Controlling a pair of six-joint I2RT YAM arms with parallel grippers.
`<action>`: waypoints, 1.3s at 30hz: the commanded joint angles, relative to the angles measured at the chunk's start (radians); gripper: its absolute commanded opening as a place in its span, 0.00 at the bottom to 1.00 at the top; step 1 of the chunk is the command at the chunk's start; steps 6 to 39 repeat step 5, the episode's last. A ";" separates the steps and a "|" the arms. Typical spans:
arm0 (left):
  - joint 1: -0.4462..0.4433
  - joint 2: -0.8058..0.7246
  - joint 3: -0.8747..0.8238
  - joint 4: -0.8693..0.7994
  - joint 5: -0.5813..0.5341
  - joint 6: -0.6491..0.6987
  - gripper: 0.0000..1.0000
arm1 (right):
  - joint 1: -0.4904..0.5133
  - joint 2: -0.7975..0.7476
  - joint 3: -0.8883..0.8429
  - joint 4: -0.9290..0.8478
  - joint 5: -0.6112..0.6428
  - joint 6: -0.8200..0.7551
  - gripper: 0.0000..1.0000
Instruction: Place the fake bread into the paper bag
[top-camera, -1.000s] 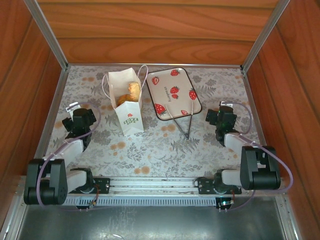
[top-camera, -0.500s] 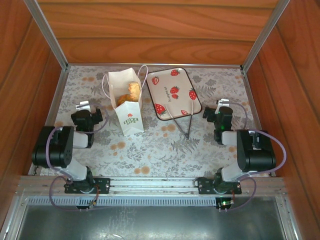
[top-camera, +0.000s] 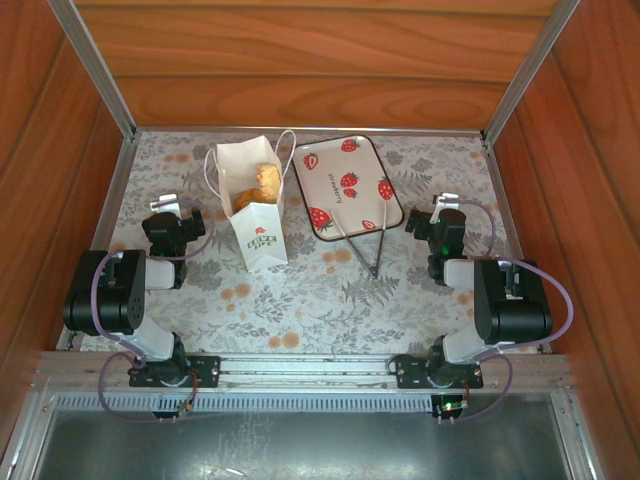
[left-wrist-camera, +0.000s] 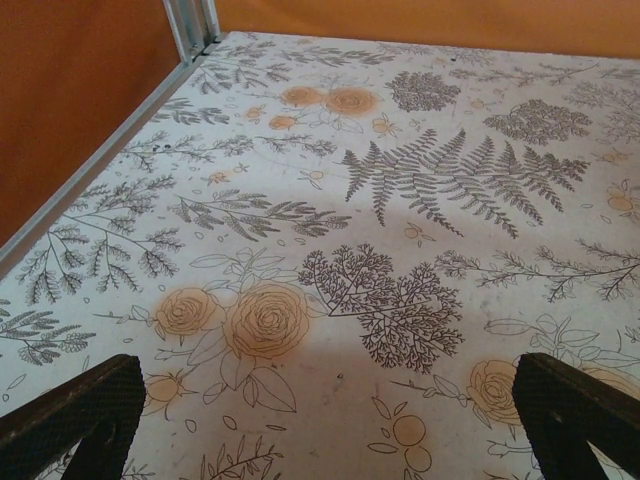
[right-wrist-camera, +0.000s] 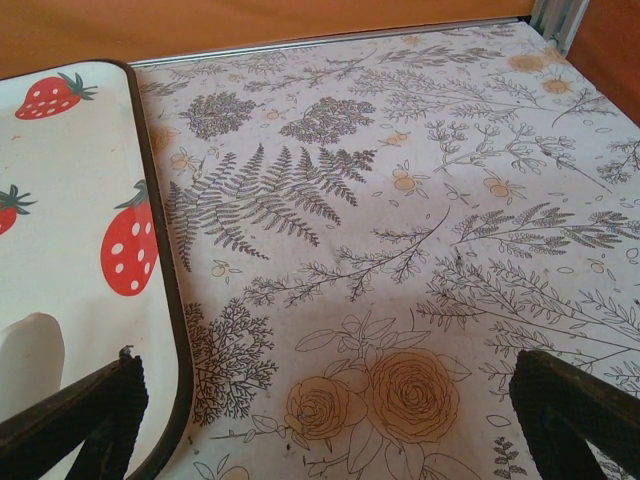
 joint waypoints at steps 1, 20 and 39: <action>0.003 -0.010 0.007 0.001 0.016 0.007 1.00 | -0.005 0.001 0.009 -0.004 0.001 -0.013 1.00; 0.001 -0.010 0.010 0.000 0.018 0.013 1.00 | -0.005 -0.001 0.008 -0.003 0.002 -0.013 1.00; 0.001 -0.010 0.010 0.000 0.018 0.013 1.00 | -0.005 -0.001 0.008 -0.003 0.002 -0.013 1.00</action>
